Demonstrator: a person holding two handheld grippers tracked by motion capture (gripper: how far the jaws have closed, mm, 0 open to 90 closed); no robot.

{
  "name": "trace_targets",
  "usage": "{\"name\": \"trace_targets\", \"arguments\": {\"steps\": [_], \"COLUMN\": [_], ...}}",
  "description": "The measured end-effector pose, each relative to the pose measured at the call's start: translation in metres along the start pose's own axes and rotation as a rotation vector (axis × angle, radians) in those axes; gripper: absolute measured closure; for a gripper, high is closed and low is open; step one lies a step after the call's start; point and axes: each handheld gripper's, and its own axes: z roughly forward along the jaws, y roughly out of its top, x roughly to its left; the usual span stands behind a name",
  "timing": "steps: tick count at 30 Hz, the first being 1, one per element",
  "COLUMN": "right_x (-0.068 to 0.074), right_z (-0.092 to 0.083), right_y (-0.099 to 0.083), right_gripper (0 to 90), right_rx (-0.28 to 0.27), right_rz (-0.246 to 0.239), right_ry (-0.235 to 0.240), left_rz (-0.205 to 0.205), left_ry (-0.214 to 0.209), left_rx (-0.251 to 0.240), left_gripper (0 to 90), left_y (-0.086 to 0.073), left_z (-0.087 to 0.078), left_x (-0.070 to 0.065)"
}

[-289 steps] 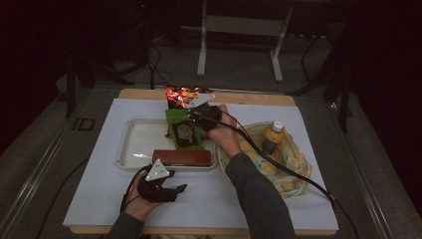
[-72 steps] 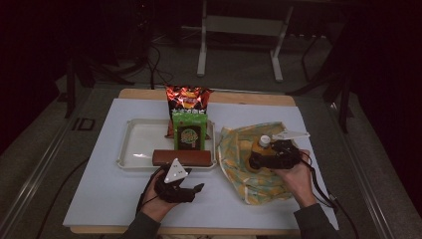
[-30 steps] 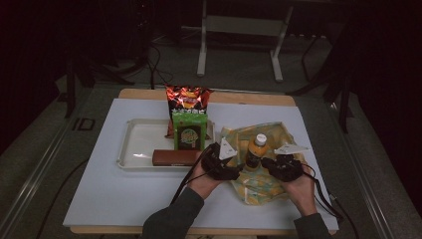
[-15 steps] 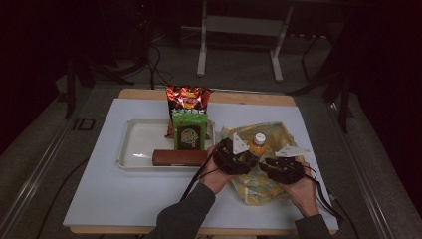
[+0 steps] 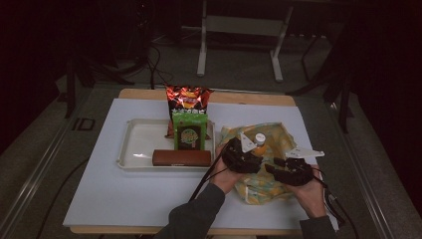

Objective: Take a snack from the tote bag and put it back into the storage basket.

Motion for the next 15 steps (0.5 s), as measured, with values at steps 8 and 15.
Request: {"name": "trace_targets", "arguments": {"steps": [8,15], "right_x": [-0.005,-0.006], "right_z": [-0.005,-0.005], "right_y": [0.0,-0.001], "right_gripper": [52.3,51.2], "right_rx": [-0.021,-0.021], "right_rz": [0.038,0.039], "right_ry": [0.032,0.031], "left_rz": [-0.021,0.01], "left_ry": [0.034,0.116], "left_rx": [-0.004,-0.029], "left_gripper": [25.5,24.8], "left_y": [0.002,0.001], "left_z": [0.015,0.024], "left_x": [-0.004,-0.013]}}
